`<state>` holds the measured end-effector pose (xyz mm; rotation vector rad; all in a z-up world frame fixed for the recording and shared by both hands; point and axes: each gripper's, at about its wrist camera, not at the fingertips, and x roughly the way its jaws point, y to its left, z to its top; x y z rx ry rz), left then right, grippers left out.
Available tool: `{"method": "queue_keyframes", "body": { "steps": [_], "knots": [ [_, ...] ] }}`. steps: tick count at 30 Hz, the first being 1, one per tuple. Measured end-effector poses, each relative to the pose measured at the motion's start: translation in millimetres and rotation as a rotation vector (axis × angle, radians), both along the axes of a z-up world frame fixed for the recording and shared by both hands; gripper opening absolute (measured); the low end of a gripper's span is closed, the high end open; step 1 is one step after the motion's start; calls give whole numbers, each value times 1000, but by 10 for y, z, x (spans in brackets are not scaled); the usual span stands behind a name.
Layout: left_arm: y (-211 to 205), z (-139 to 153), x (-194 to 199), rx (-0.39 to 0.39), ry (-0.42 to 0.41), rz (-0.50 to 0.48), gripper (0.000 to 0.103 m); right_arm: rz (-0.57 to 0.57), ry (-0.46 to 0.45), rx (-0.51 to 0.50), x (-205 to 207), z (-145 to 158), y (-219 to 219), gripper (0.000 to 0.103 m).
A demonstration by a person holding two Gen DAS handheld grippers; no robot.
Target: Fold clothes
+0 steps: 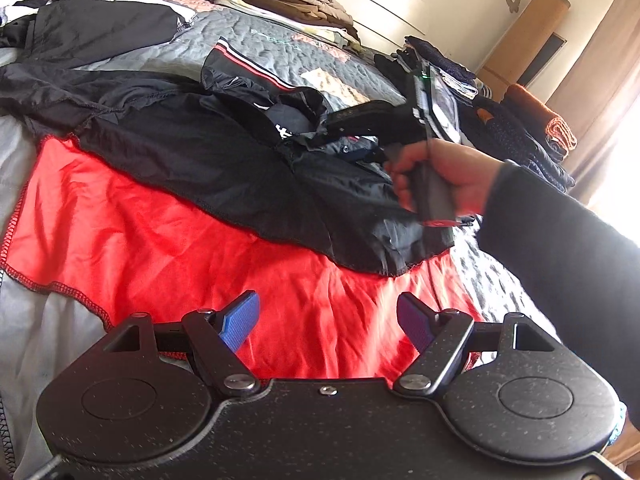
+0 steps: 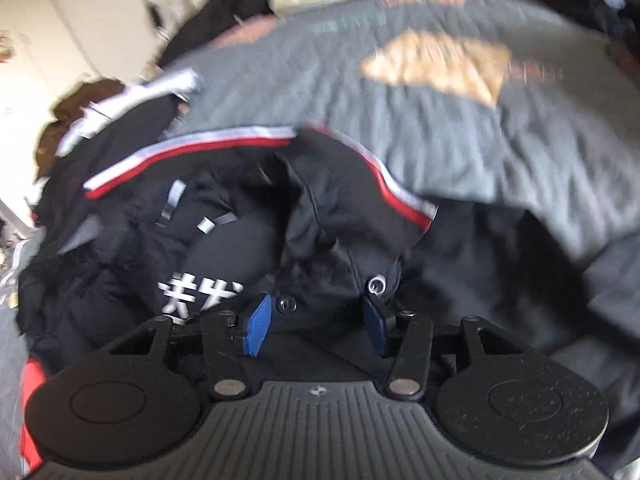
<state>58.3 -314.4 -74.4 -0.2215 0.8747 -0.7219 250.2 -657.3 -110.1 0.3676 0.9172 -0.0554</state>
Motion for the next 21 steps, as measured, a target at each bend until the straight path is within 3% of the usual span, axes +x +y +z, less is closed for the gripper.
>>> {"method": "queue_keyframes", "body": {
  "steps": [3,4,5,6,7,11,14,16,19,21],
  "knots": [
    [0,-15,5,5,4,0,75,-14,-33,-26,83,4,65,52],
    [-3,-21,4,9,6,0,75,-18,-48,-36,107,12,85,47],
    [-4,-27,0,13,6,0,75,-22,-64,-45,131,20,105,41],
    [-5,-30,-2,15,6,-1,75,-25,-79,-54,156,28,125,18],
    [-4,-32,-4,17,5,-1,75,-29,-94,-64,180,37,144,9],
    [11,-33,-13,17,3,3,75,-44,-154,-101,277,69,224,6],
    [20,-38,-12,17,5,6,75,-76,-254,-104,315,173,222,6],
    [17,-42,-14,21,7,4,75,-61,-257,-87,367,175,227,12],
    [24,-26,-23,20,3,6,75,-39,-151,-125,415,141,238,16],
    [36,-7,-28,15,0,10,75,-40,-189,-136,263,232,192,22]
  ]
}}
